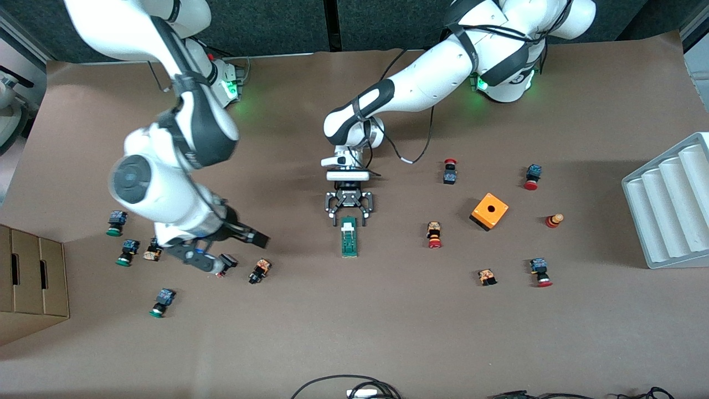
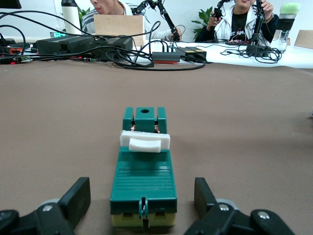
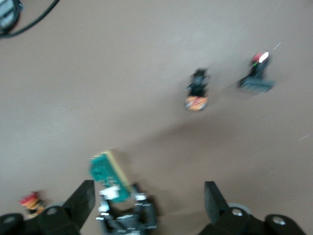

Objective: Close load switch with both arms
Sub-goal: 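Hold the switch with the left gripper while the right gripper approaches, then grasp the white lever of the switch with the right gripper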

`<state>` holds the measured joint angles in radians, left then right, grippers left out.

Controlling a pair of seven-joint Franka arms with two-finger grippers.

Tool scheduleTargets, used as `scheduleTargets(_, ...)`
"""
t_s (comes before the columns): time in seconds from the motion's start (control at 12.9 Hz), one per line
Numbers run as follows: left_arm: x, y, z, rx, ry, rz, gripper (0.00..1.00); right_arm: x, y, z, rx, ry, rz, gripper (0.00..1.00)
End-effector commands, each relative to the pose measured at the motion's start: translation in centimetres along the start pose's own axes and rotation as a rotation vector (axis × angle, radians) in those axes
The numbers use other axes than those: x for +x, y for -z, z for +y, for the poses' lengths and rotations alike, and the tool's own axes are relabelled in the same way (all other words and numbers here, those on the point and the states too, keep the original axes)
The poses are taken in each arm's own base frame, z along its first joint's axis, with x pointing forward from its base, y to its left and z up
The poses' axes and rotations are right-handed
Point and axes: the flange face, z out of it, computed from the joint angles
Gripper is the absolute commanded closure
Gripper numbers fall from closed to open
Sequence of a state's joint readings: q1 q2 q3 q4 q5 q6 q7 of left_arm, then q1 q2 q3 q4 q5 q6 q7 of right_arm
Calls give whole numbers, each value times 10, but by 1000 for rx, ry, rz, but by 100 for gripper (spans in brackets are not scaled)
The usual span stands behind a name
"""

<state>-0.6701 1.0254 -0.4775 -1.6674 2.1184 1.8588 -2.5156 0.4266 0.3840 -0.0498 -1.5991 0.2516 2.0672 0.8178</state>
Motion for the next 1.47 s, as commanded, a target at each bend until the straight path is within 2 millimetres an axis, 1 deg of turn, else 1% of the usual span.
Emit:
scheduleTargets(0.0, 0, 0, 3, -9, 12, 29, 6, -12, -36, -37, 78, -190, 1, 0)
scheduleTargets(0.15, 0, 0, 3, -9, 12, 29, 6, -30, -65, -55, 91, -305, 20, 0)
scheduleTargets(0.31, 0, 0, 3, -9, 12, 29, 6, -60, -98, -77, 125, -434, 33, 0)
scheduleTargets(0.39, 0, 0, 3, -8, 14, 30, 6, -73, -110, -86, 143, -483, 36, 0)
scheduleTargets(0.46, 0, 0, 3, -8, 14, 30, 6, -79, -124, -90, 161, -550, 41, 0)
scheduleTargets(0.62, 0, 0, 3, -8, 14, 30, 6, -99, -144, -100, 182, -614, 40, 1)
scheduleTargets(0.77, 0, 0, 3, -8, 14, 30, 6, -104, -151, -98, 171, -657, 29, 3)
scheduleTargets(0.85, 0, 0, 3, -8, 14, 30, 6, -109, -154, -99, 169, -685, 13, 5)
scheduleTargets(0.93, 0, 0, 3, -8, 14, 30, 6, -118, -161, -97, 155, -695, 4, 6)
scheduleTargets(1.08, 0, 0, 3, -9, 12, 29, 6, -120, -175, -85, 126, -727, 4, 13)
scheduleTargets(1.24, 0, 0, 3, -8, 14, 30, 6, -126, -185, -74, 110, -732, 8, 13)
scheduleTargets(1.39, 0, 0, 3, -9, 12, 31, 6, -131, -189, -69, 96, -730, 8, 14)
